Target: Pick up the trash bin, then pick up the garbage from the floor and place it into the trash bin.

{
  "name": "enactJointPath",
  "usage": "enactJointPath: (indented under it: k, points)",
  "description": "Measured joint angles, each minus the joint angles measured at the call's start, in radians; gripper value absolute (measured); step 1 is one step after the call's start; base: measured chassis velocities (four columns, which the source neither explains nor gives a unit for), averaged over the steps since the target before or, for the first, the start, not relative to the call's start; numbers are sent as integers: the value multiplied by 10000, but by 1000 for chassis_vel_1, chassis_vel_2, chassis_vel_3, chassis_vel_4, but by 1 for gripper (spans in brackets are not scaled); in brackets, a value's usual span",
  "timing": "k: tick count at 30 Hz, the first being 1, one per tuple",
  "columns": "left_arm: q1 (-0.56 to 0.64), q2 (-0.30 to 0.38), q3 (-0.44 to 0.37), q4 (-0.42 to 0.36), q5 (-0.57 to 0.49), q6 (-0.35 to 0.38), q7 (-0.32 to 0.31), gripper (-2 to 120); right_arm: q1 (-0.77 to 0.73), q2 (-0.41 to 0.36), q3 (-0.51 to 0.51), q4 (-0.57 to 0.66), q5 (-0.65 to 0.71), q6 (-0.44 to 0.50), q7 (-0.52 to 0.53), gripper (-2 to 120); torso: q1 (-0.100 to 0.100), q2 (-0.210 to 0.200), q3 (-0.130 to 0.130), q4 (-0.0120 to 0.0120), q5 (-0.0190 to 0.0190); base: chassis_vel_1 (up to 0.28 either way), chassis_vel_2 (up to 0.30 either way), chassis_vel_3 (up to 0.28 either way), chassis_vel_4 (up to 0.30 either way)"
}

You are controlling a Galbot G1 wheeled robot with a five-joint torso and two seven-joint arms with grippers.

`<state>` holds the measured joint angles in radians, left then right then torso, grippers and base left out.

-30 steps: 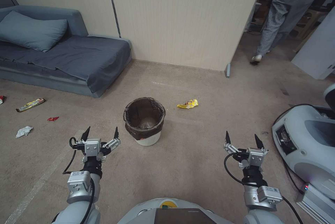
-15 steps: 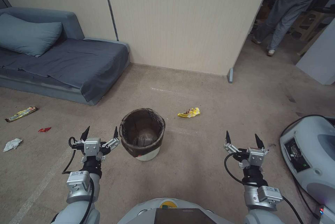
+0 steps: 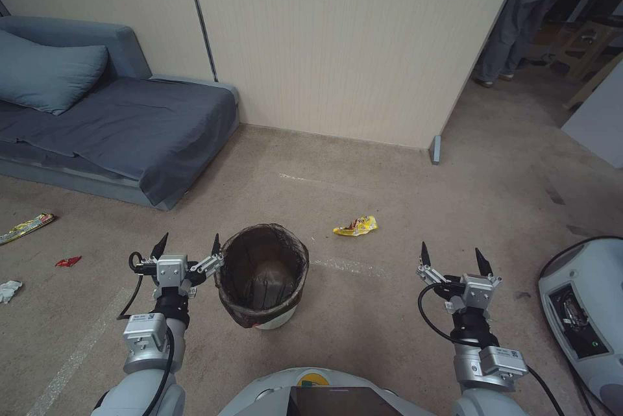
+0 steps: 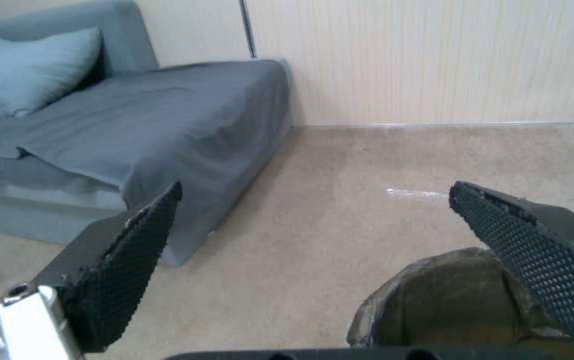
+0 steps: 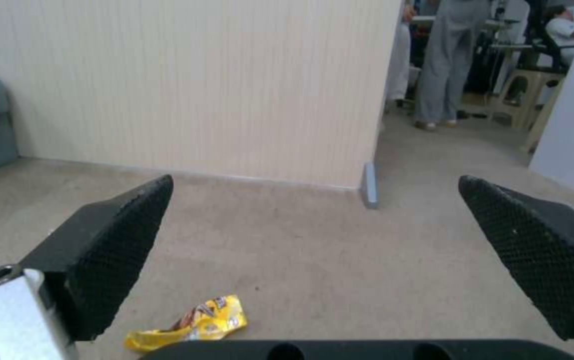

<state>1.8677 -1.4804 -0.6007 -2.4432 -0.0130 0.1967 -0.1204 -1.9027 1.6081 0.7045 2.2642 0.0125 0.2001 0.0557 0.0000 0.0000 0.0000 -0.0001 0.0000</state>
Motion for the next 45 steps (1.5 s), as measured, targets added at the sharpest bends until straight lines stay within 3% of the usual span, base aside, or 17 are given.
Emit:
enactJointPath:
  k: [5, 8, 10, 12, 17, 25, 34, 45]
  points:
    - [-419, 79, -101, -13, -203, 945, 311, 100, -2, 0, 0, 21, 18, -3, 133, 100, -1, 0, -1, 2, 0, 0, 0, 0, 0]
    - [-845, 329, -85, -92, -552, 2609, 325, 100, 6, -1, 16, 61, 79, -21, 228, 100, 0, 0, -1, 3, -1, 0, 0, 0, 0]
    - [-912, 388, -79, -92, -603, 2881, 319, 100, 7, 0, 21, 66, 92, -27, 244, 100, 0, 0, -1, 2, 0, 0, 0, 0, 0]
    - [-1394, 707, -16, 28, -1018, 4046, 122, 100, 15, 0, 37, 93, 137, -71, 338, 100, 0, 0, -1, 1, 0, 0, 0, 0, 0]
    - [-1933, 1238, 126, 260, -2103, 4990, -286, 100, 43, 0, 31, 129, 201, -180, 554, 100, 0, 0, 0, 0, -3, 0, 0, 0, 0]
    - [-2457, 1552, 266, 651, -2638, 5486, -913, 100, 202, 0, -22, 172, 238, -491, 761, 100, 0, 0, 0, 4, -1, 0, 0, 0, 0]
    - [-2709, 1513, 619, 1066, -2652, 5475, -1103, 100, 204, 0, -58, 227, 238, -600, 848, 100, 0, 0, 0, 1, 0, 0, 0, 0, 0]
    - [-3230, 1400, 1071, 2247, -2567, 5416, -1261, 100, 280, 0, -228, 281, 175, -824, 1026, 100, 0, 0, 0, 1, -1, 0, 0, 0, 0]
